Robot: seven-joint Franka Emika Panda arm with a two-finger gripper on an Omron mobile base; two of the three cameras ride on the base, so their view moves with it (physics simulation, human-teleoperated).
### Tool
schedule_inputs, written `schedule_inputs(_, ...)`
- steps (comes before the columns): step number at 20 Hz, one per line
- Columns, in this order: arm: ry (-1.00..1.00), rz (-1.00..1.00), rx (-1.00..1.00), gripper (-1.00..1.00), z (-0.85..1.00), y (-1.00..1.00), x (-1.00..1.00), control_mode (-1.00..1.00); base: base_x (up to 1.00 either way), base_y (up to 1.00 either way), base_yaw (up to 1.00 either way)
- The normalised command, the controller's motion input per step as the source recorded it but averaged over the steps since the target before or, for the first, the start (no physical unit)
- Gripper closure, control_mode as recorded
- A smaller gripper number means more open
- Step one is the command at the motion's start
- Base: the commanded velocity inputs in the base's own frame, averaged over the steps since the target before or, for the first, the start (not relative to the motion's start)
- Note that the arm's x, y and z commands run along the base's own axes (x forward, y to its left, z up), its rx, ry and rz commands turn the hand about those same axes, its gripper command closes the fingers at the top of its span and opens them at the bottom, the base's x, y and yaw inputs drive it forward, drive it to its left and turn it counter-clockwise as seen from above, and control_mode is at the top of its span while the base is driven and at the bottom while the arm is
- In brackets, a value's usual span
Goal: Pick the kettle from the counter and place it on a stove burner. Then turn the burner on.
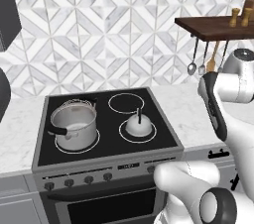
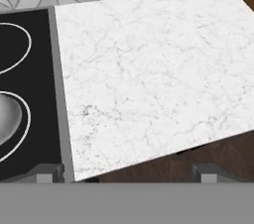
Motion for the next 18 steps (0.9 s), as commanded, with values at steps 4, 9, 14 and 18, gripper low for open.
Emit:
schedule_inputs(4, 0.00, 0.00, 0.00, -1.00, 0.00, 0.00, 0.00, -1.00, 0.00, -0.08, 0.00)
schedule_inputs(9, 0.01, 0.00, 0.00, -1.00, 0.00, 0.13, -0.17, -1.00, 0.00, 0.00, 0.00)
schedule_inputs(14, 0.02, 0.08, -0.10, -1.00, -0.07, 0.82, -0.42, -1.00, 0.00, 0.00, 0.00)
schedule_inputs(18, 0.00, 0.11, -0.32, -1.00, -0.42, 1.00, -0.61, -1.00, 0.00, 0.00, 0.00)
